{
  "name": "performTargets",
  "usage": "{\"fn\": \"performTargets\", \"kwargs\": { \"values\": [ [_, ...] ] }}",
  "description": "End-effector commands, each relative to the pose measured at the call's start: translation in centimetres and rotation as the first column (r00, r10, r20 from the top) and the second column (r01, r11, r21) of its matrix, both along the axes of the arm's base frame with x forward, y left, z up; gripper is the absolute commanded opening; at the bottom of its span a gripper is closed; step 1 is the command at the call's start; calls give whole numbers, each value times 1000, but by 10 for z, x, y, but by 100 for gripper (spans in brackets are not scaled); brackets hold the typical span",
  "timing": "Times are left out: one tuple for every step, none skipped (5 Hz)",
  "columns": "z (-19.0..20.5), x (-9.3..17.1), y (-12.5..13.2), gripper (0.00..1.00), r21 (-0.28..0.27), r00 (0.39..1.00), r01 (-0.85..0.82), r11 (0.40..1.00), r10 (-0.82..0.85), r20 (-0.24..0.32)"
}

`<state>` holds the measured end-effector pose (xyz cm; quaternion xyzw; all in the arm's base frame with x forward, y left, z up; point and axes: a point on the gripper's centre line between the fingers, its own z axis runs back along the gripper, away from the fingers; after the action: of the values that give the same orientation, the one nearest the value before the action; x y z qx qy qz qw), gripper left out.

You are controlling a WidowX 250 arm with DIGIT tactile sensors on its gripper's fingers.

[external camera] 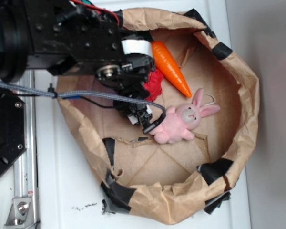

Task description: Grab the rock.

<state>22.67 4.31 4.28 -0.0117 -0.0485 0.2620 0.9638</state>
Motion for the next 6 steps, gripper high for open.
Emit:
{"fn": "performTargets", "kwargs": {
  "values": [
    [-18,16,-3,100,25,997,-6,1000,4,82],
    [-20,20,-10,0,86,996,-35,996,28,85],
    [4,17,-7,0,17,993,-50,999,48,104],
    [45,20,-11,0,-2,992,-41,999,41,117],
    [96,32,-23,0,-21,973,28,999,-23,228],
    [121,44,-33,0,-1,975,75,997,-73,211]
  ]
}}
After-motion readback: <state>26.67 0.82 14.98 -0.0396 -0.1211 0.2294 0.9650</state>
